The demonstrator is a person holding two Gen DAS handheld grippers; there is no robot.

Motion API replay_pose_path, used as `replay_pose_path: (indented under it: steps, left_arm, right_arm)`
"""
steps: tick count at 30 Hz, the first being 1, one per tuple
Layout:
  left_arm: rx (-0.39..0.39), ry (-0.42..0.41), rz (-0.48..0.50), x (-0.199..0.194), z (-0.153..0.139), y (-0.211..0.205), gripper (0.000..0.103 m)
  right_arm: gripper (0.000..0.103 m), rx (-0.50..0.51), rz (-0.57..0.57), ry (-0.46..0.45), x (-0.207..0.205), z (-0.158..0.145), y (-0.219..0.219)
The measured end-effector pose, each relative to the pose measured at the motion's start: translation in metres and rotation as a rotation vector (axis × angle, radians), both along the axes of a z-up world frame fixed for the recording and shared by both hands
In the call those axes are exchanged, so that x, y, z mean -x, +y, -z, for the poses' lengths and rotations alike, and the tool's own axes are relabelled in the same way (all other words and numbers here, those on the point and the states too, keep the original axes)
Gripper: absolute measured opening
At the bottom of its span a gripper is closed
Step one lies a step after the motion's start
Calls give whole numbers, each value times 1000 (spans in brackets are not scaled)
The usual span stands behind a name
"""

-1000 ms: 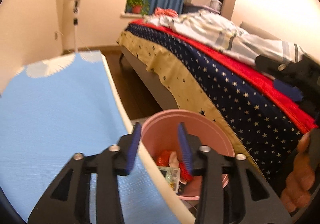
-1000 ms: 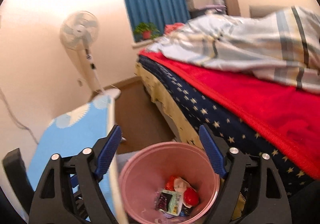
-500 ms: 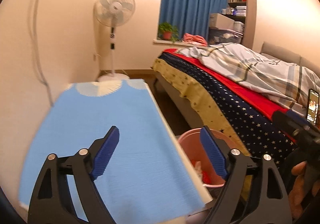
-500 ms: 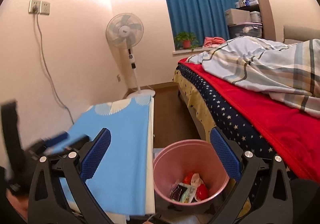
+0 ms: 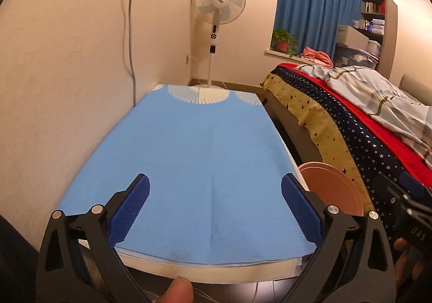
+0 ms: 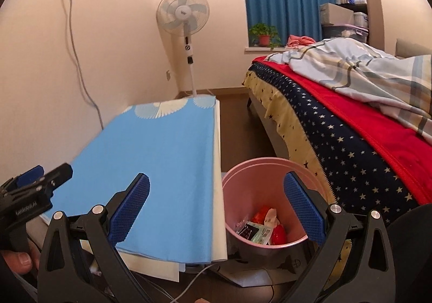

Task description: Collect trash

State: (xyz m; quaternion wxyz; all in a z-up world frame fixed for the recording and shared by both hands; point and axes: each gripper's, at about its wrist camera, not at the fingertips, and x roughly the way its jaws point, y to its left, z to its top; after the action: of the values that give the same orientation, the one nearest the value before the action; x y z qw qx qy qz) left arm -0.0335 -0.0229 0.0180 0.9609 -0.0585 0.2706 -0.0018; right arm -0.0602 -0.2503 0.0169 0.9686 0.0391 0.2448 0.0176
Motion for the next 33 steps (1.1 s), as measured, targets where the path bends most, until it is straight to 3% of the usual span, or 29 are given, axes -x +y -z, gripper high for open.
replay_pose_path:
  steps: [16,33]
  left_arm:
    - [-7,50,5,-6,25,-4,95]
    - [10,53,13,-4,27,-5,95]
  right_arm:
    - [98,-8,22,35,-15,14,10]
    - [98,4,22,31,-16,14,10]
